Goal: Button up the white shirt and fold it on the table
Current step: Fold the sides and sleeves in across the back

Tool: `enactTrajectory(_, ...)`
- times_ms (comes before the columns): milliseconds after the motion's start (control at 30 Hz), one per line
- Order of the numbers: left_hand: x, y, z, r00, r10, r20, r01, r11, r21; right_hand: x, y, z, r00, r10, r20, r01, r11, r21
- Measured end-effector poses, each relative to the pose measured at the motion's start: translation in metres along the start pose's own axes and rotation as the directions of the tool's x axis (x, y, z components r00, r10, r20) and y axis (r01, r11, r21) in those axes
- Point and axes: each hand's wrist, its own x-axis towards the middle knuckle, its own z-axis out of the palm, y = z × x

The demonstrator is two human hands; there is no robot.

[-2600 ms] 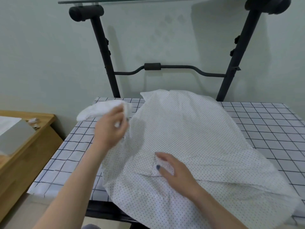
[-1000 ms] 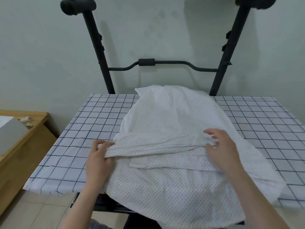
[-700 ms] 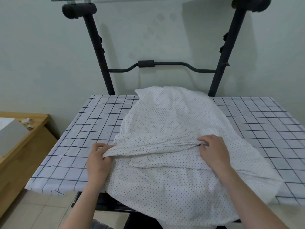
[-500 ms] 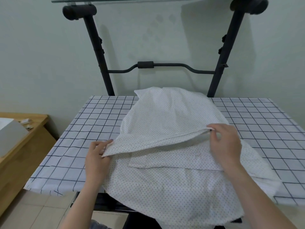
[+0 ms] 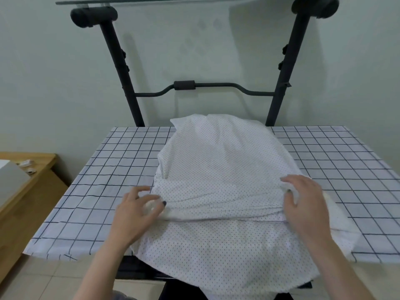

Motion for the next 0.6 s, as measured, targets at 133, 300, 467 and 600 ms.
enactTrajectory(133, 0.017, 0.013, 0.018, 0.997, 0.069, 0.026, -0.073, 0.965, 0.253, 0.002, 0.003, 0.026, 0.956, -0.009, 0.292, 0.028, 0.998, -0.06)
enactTrajectory(300, 0.042, 0.02, 0.045, 0.99, -0.104, 0.097, 0.087, 0.983, 0.163, 0.03, 0.015, 0.026, 0.904, 0.127, 0.409, -0.167, 0.984, 0.061)
enactTrajectory(467, 0.121, 0.052, 0.035, 0.988, -0.141, -0.056, 0.139, 0.99, -0.037, 0.118, 0.008, 0.035, 0.911, 0.295, 0.29, -0.37, 0.893, 0.256)
enactTrajectory(600, 0.183, 0.058, 0.035, 0.965, -0.263, 0.007, 0.261, 0.952, -0.161, 0.167, 0.025, 0.066, 0.826, 0.456, 0.332, -0.559, 0.739, 0.375)
